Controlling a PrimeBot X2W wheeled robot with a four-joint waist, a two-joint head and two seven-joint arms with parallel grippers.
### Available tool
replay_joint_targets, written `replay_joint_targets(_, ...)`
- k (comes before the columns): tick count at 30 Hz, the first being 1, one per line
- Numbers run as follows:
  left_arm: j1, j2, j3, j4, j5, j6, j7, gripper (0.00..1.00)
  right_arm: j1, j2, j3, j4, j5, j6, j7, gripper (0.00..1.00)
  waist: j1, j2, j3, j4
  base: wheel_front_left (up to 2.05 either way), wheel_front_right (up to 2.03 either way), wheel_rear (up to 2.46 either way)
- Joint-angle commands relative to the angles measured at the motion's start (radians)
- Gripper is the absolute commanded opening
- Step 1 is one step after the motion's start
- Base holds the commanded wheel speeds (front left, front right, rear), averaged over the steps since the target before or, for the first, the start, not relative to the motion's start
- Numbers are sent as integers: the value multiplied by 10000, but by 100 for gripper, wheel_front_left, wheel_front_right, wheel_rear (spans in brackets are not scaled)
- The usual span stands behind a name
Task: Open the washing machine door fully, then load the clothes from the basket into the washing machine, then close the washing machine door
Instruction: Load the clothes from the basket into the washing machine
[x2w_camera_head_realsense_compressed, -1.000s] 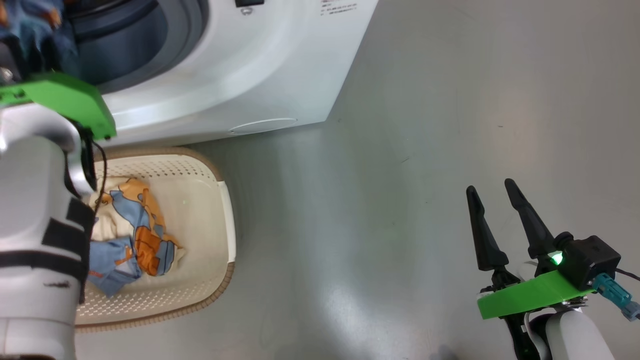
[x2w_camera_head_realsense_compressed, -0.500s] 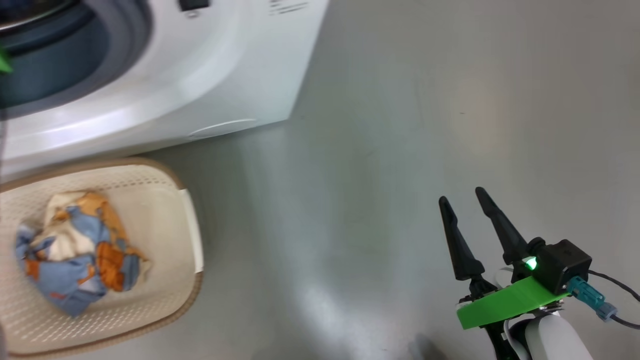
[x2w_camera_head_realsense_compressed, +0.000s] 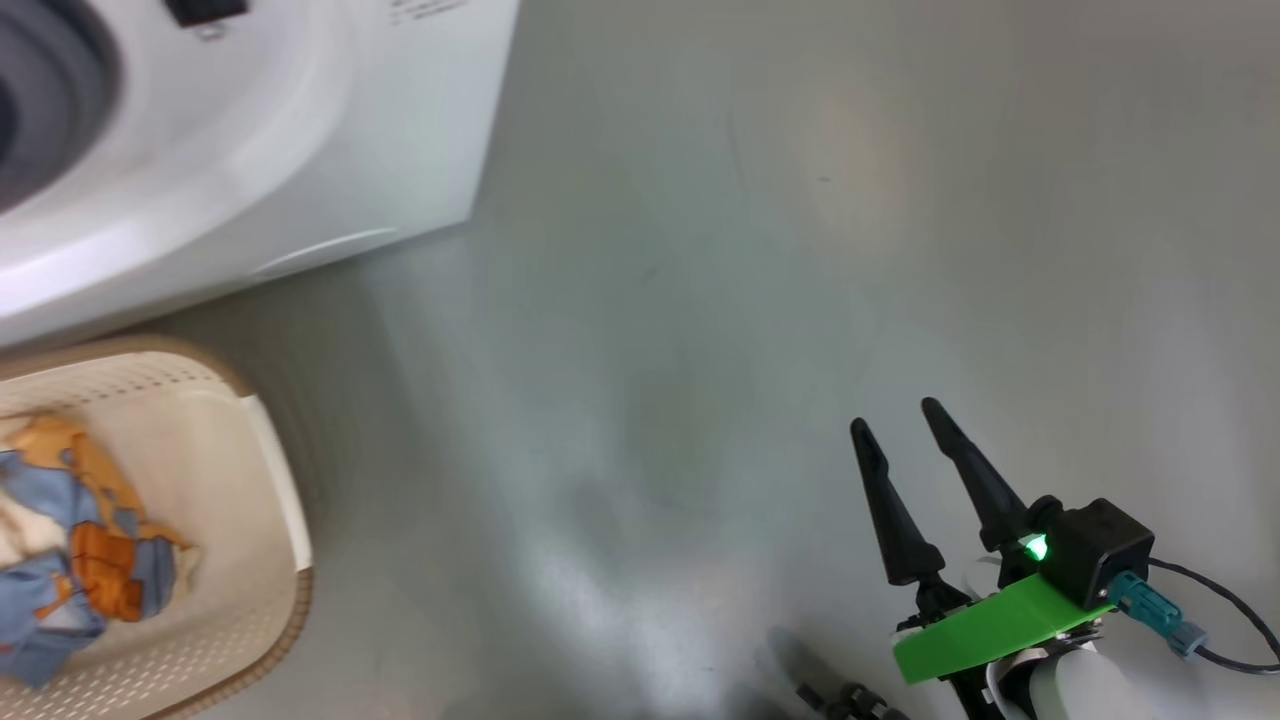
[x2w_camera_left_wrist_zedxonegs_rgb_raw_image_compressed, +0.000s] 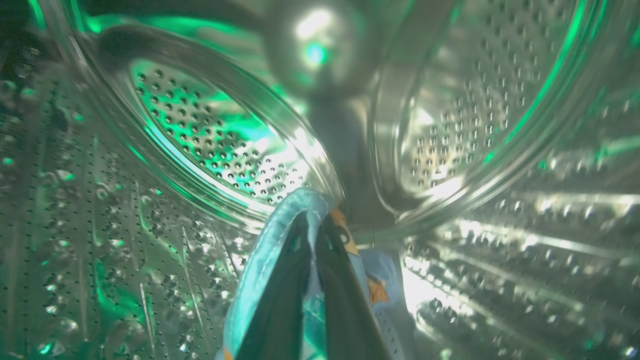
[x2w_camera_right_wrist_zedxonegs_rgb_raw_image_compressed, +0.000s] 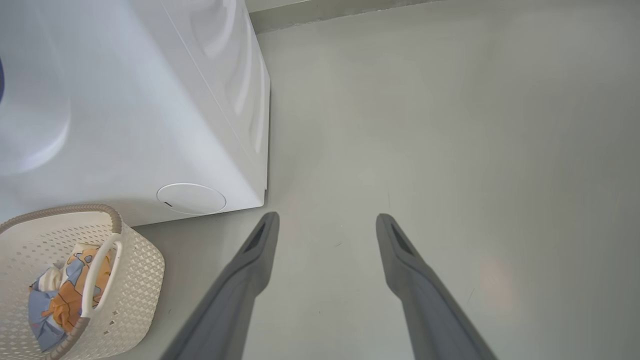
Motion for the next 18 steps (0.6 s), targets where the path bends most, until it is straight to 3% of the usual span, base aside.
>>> replay_joint_targets(1, -253, 630, -97, 22, 284, -86, -49, 0, 338, -39, 244, -183, 210, 16, -49, 100, 0, 0, 162, -209, 0, 0, 0)
replay_joint_targets(7, -854, 714, -737, 1079, 688, -609, 331, 0, 400, -23, 338, -125, 259, 16, -49, 100, 0, 0, 227, -380, 0, 0, 0)
replay_joint_targets(10, -944, 638, -747, 1596, 606, -617, 543, 0, 411, 0, 404, -55, 307, 16, -49, 100, 0, 0, 123, -424, 0, 0, 0)
replay_joint_targets(11, -937, 599, -776, 1732, 596, -647, 590, 5, 419, 7, 403, -42, 327, 16, -49, 100, 0, 0, 62, -425, 0, 0, 0)
replay_joint_targets(13, -958, 549, -806, 1934, 554, -723, 657, 40, 444, 19, 371, -23, 350, 16, -49, 100, 0, 0, -26, -404, 0, 0, 0)
replay_joint_targets(14, -966, 495, -815, 1997, 531, -719, 652, 87, 441, 24, 343, -16, 353, 16, -49, 100, 0, 0, -64, -373, 0, 0, 0)
replay_joint_targets(15, -947, 428, -809, 2055, 497, -685, 631, 100, 438, 28, 314, -9, 354, 16, -49, 100, 0, 0, -116, -325, 0, 0, 0)
replay_joint_targets(18, -827, 206, -756, 2193, 356, -584, 539, 100, 390, 37, 273, 11, 362, 16, -49, 100, 0, 0, -274, -130, 0, 0, 0)
